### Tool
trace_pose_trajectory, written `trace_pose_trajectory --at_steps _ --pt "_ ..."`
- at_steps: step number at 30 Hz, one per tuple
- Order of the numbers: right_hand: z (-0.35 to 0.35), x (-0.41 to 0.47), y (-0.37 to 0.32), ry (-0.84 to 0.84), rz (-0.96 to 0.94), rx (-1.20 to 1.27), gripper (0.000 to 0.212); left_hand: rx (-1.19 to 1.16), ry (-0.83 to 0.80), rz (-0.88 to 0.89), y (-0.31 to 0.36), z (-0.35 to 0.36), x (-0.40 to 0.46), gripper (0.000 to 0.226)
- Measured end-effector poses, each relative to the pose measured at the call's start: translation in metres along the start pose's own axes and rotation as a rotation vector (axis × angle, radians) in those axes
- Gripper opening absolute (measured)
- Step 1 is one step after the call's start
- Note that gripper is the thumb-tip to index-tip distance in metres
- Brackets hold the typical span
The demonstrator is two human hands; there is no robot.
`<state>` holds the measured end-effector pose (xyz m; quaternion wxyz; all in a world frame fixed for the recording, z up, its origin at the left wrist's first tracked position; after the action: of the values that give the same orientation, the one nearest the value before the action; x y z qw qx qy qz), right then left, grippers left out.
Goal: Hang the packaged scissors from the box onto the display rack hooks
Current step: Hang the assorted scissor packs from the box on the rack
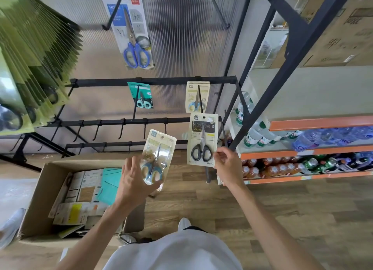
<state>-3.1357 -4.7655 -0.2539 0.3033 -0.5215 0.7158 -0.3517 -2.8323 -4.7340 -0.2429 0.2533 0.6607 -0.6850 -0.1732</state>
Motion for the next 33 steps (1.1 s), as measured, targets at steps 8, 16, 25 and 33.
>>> trace_pose_trajectory --at_steps 8,16,25,33 --pt "0.007 0.006 0.006 -0.024 0.034 0.054 0.008 0.010 -0.027 0.001 0.002 0.007 -0.004 0.090" --pt "0.011 0.020 0.005 -0.057 0.116 0.093 0.008 -0.009 -0.044 -0.008 0.007 0.013 -0.006 0.093" --pt "0.030 0.117 -0.025 -0.064 0.251 0.105 0.020 0.032 -0.063 0.151 0.033 0.008 0.031 0.086" --pt "0.042 0.163 -0.033 -0.061 0.245 -0.078 0.019 0.015 -0.021 0.060 0.029 0.013 0.018 0.085"
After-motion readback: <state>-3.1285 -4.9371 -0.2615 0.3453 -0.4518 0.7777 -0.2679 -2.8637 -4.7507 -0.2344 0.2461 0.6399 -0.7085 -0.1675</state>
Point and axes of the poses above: each hand's wrist, its own x-axis towards the middle knuckle, its own z-axis out of the palm, y = z × x, the point moved 5 cm from there along x, towards the middle knuckle, and after that the axes turned 1 degree about z, right-handed, at the moved point
